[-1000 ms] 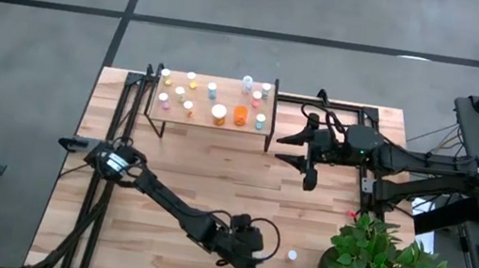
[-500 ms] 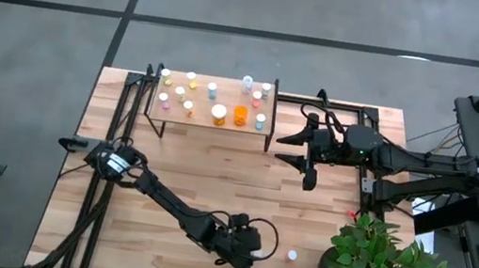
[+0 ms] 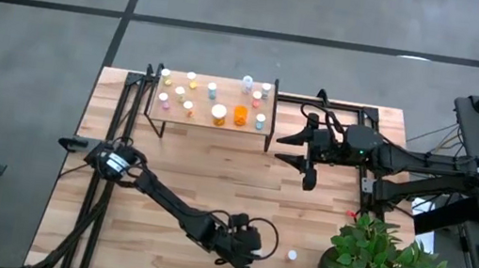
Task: Pick and place medicine bottles onto shelf by color
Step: Put the yellow pill bottle on the shelf
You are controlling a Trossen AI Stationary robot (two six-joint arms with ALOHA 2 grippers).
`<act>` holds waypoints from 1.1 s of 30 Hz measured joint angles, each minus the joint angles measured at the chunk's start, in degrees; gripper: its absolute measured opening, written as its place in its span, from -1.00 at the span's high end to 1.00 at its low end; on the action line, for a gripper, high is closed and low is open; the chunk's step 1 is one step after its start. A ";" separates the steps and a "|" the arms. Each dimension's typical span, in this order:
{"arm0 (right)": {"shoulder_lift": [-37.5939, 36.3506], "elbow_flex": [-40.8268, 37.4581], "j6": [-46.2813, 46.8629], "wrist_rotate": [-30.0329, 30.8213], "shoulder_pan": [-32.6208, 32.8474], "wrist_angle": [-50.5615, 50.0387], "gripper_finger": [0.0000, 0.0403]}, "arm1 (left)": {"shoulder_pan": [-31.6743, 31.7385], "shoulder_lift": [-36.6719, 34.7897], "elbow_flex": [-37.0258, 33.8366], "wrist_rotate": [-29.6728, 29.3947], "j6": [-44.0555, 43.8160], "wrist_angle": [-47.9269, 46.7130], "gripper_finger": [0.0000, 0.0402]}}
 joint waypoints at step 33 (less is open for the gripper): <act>0.04 -0.02 5.01 19.45 -0.07 0.24 0.12 | 41.44 -48.45 -7.27 -16.00 -4.39 -48.91 0.52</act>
